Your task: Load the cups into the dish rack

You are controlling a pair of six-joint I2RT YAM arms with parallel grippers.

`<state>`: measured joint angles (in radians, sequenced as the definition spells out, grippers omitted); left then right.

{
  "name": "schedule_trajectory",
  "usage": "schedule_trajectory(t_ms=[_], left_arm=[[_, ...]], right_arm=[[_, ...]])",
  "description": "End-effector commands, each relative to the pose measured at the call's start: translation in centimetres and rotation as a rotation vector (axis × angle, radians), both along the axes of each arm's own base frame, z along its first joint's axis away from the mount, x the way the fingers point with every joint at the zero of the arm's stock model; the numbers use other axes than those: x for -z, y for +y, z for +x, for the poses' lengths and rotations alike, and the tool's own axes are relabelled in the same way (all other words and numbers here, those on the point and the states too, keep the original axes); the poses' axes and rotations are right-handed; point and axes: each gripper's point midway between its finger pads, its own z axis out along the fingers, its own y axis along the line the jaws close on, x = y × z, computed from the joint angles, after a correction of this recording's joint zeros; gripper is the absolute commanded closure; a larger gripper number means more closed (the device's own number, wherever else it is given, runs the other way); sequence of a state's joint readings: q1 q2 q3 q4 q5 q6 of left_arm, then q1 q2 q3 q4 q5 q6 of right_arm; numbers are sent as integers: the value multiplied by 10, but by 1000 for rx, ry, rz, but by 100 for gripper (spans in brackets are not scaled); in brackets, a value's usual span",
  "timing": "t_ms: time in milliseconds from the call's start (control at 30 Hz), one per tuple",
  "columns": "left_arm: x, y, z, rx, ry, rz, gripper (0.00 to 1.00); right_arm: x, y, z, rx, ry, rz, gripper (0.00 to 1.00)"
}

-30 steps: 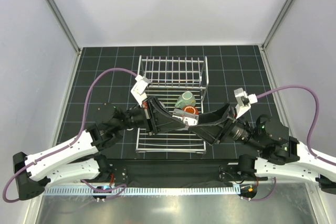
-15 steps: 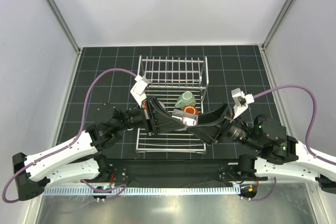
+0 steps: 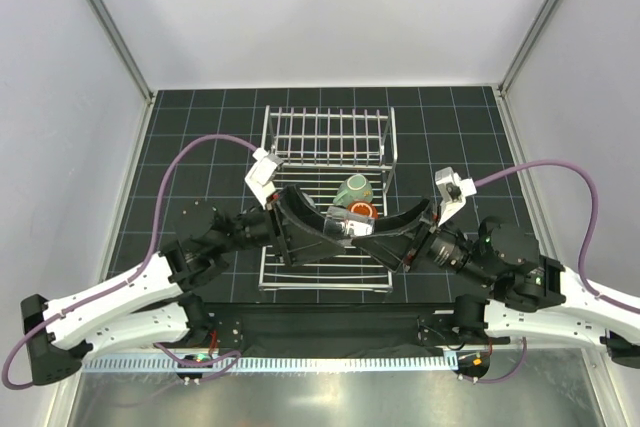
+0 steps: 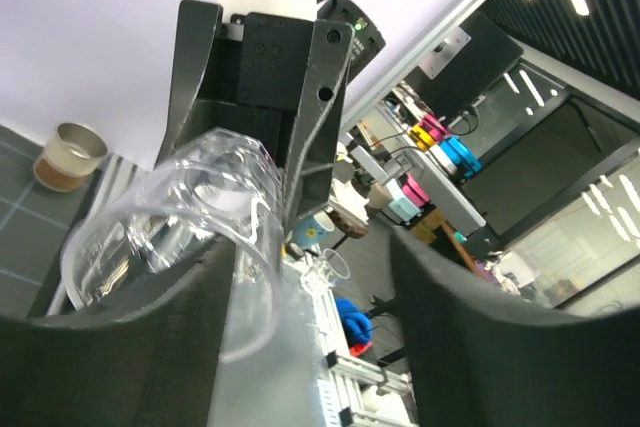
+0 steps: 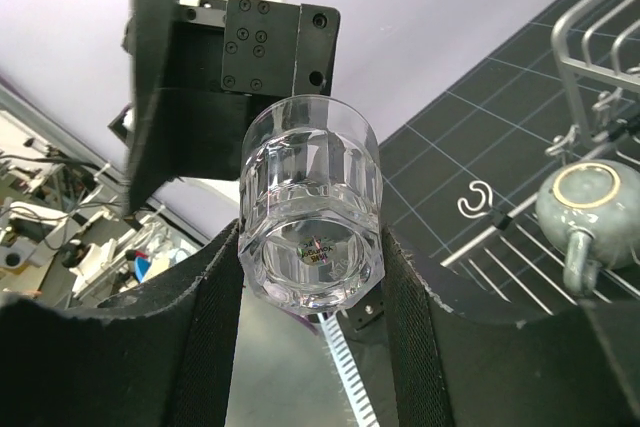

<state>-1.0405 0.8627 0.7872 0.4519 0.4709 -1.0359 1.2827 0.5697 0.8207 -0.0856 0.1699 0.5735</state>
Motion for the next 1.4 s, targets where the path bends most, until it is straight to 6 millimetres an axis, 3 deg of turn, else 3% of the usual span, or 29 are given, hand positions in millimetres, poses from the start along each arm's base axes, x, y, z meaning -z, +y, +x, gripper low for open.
schedule_trajectory(t_ms=[0, 67, 100, 167, 200, 267, 300, 433, 600, 700, 733, 967, 1367], left_arm=[[1, 10, -4, -26, -43, -8, 36], [6, 18, 1, -85, -56, 21, 24], [25, 18, 7, -118, -22, 101, 17], [33, 31, 13, -196, -33, 150, 15], [58, 38, 27, -284, 25, 259, 15], [75, 62, 41, -423, 65, 346, 17], [94, 80, 57, -547, 107, 430, 18], [103, 122, 65, -705, 132, 451, 18], [92, 157, 65, -804, 153, 347, 17], [94, 162, 65, -820, 154, 338, 17], [93, 163, 64, -817, 152, 341, 17], [105, 158, 61, -785, 153, 422, 18], [106, 170, 57, -799, 142, 425, 18]], right_arm=[[-14, -9, 6, 48, -3, 26, 96], [-8, -13, 9, 68, 14, -1, 96], [-9, -16, 9, 77, 19, -8, 96], [7, -18, 14, 106, 48, -79, 96], [5, -21, 15, 119, 58, -90, 96], [34, -21, 22, 157, 109, -226, 96], [50, -26, 23, 177, 136, -323, 96], [90, -32, 32, 271, 242, -570, 96], [131, -14, 35, 262, 289, -763, 96], [152, -13, 42, 292, 327, -856, 96], [167, -15, 46, 312, 350, -929, 96], [206, -19, 63, 352, 444, -1154, 96], [236, -33, 75, 365, 529, -1239, 96]])
